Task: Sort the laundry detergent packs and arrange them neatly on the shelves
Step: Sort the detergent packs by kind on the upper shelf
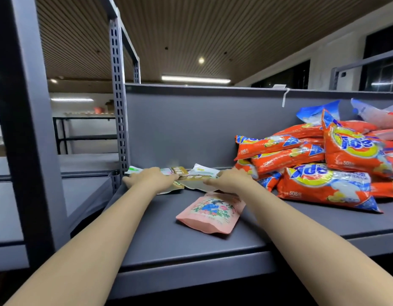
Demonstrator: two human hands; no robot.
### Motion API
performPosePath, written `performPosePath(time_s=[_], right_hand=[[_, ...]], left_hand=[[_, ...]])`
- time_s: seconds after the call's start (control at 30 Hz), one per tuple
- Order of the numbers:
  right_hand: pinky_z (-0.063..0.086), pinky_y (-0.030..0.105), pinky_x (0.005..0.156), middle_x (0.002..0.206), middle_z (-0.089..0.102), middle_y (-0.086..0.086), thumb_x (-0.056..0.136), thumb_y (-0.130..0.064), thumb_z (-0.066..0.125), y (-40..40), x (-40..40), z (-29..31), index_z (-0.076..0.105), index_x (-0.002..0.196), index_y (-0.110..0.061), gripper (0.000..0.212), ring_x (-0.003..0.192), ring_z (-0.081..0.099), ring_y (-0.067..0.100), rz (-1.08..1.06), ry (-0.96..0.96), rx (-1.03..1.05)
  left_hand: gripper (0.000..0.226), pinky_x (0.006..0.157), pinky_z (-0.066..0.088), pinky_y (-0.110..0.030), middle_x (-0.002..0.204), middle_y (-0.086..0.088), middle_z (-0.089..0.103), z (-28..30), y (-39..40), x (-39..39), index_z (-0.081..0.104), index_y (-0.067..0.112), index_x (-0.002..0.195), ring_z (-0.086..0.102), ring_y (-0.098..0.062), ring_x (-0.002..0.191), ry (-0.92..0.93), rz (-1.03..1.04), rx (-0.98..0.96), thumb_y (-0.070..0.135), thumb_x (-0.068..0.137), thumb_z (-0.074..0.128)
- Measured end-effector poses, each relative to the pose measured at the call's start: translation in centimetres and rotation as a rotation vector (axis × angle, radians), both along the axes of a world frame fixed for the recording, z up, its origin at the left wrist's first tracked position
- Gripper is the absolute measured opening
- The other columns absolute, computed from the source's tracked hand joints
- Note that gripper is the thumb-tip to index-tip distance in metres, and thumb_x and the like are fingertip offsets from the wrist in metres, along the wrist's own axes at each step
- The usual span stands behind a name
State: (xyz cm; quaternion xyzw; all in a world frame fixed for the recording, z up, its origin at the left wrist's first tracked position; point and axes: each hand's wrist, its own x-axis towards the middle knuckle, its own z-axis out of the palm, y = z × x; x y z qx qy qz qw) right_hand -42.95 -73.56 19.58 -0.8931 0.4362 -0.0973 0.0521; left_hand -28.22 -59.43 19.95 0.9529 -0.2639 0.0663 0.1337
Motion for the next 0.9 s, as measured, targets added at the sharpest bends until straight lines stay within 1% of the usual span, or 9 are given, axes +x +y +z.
performPosePath(time_s=[0.07, 0.13, 0.23, 0.33, 0.47, 0.6, 0.73, 0.83, 0.9], right_hand=[[0.042, 0.037, 0.099, 0.134, 0.053, 0.008, 0.084, -0.07, 0.042, 0.4, -0.4, 0.4, 0.054, 0.129, -0.019, 0.069, 0.121, 0.048, 0.03, 0.051, -0.034, -0.056], [0.046, 0.036, 0.093, 0.126, 0.058, 0.007, 0.086, -0.059, 0.05, 0.8, -1.0, 0.6, 0.057, 0.124, -0.015, 0.058, 0.114, 0.053, 0.028, 0.097, -0.121, -0.07], [0.049, 0.036, 0.088, 0.116, 0.063, 0.007, 0.085, -0.047, 0.056, 1.6, -2.1, 0.6, 0.062, 0.114, -0.013, 0.045, 0.106, 0.057, 0.026, 0.139, -0.265, -0.069], [0.047, 0.033, 0.083, 0.114, 0.065, 0.006, 0.085, -0.043, 0.056, 2.2, -3.4, 0.4, 0.064, 0.11, -0.015, 0.039, 0.105, 0.057, 0.025, 0.173, -0.352, -0.069], [0.046, 0.033, 0.09, 0.121, 0.062, 0.004, 0.085, -0.044, 0.056, 3.9, -5.5, -0.2, 0.062, 0.117, -0.02, 0.041, 0.111, 0.056, 0.021, 0.207, -0.433, -0.044], [0.045, 0.037, 0.095, 0.12, 0.064, 0.002, 0.087, -0.044, 0.056, 6.5, -8.3, -0.9, 0.062, 0.118, -0.02, 0.04, 0.114, 0.054, 0.021, 0.245, -0.508, -0.07], [0.044, 0.038, 0.097, 0.122, 0.064, -0.002, 0.088, -0.042, 0.056, 9.2, -11.2, -2.3, 0.063, 0.118, -0.02, 0.038, 0.117, 0.054, 0.019, 0.3, -0.565, -0.078], [0.043, 0.039, 0.098, 0.122, 0.064, -0.003, 0.089, -0.041, 0.056, 11.3, -12.7, -3.5, 0.062, 0.119, -0.021, 0.036, 0.117, 0.054, 0.02, 0.337, -0.622, -0.093], [0.042, 0.04, 0.098, 0.121, 0.064, -0.003, 0.089, -0.038, 0.056, 12.9, -13.3, -4.2, 0.06, 0.12, -0.021, 0.035, 0.116, 0.055, 0.019, 0.37, -0.676, -0.085]], left_hand=[[0.067, 0.095, 0.027, -0.04, 0.135, -0.002, 0.05, 0.0, 0.3, -0.7, 0.049, 0.032, 0.128, 0.041, -0.031, 0.127, -0.048, 0.047, 0.02, 0.074, 0.079, 0.034], [0.06, 0.093, 0.028, -0.039, 0.133, -0.003, 0.051, 0.0, 0.5, -1.3, 0.051, 0.029, 0.127, 0.041, -0.03, 0.127, -0.095, 0.074, 0.001, 0.067, 0.082, 0.037], [0.049, 0.092, 0.03, -0.038, 0.13, -0.004, 0.054, 0.3, 0.6, -2.1, 0.055, 0.024, 0.121, 0.044, -0.028, 0.124, -0.126, 0.072, -0.09, 0.056, 0.087, 0.04], [0.038, 0.082, 0.031, -0.036, 0.121, -0.006, 0.06, 0.4, 1.2, -3.4, 0.059, 0.021, 0.11, 0.052, -0.029, 0.115, -0.164, 0.016, -0.199, 0.047, 0.088, 0.045], [0.035, 0.075, 0.033, -0.033, 0.116, -0.009, 0.063, 0.4, 2.9, -6.2, 0.061, 0.019, 0.109, 0.056, -0.031, 0.108, -0.163, -0.087, -0.312, 0.042, 0.089, 0.046], [0.034, 0.08, 0.037, -0.034, 0.119, -0.008, 0.062, 0.2, 5.6, -9.5, 0.061, 0.018, 0.11, 0.055, -0.031, 0.109, -0.164, -0.138, -0.392, 0.041, 0.091, 0.045], [0.025, 0.082, 0.041, -0.035, 0.11, -0.002, 0.065, -1.2, 9.0, -12.6, 0.061, 0.022, 0.097, 0.055, -0.028, 0.104, -0.163, -0.169, -0.453, 0.04, 0.089, 0.047], [0.03, 0.079, 0.041, -0.033, 0.109, 0.001, 0.066, -2.7, 11.5, -14.4, 0.062, 0.023, 0.104, 0.056, -0.024, 0.103, -0.184, -0.148, -0.469, 0.045, 0.089, 0.047], [0.034, 0.08, 0.042, -0.034, 0.107, 0.004, 0.066, -3.6, 13.3, -15.1, 0.062, 0.023, 0.108, 0.056, -0.022, 0.103, -0.203, -0.135, -0.473, 0.047, 0.09, 0.046]])
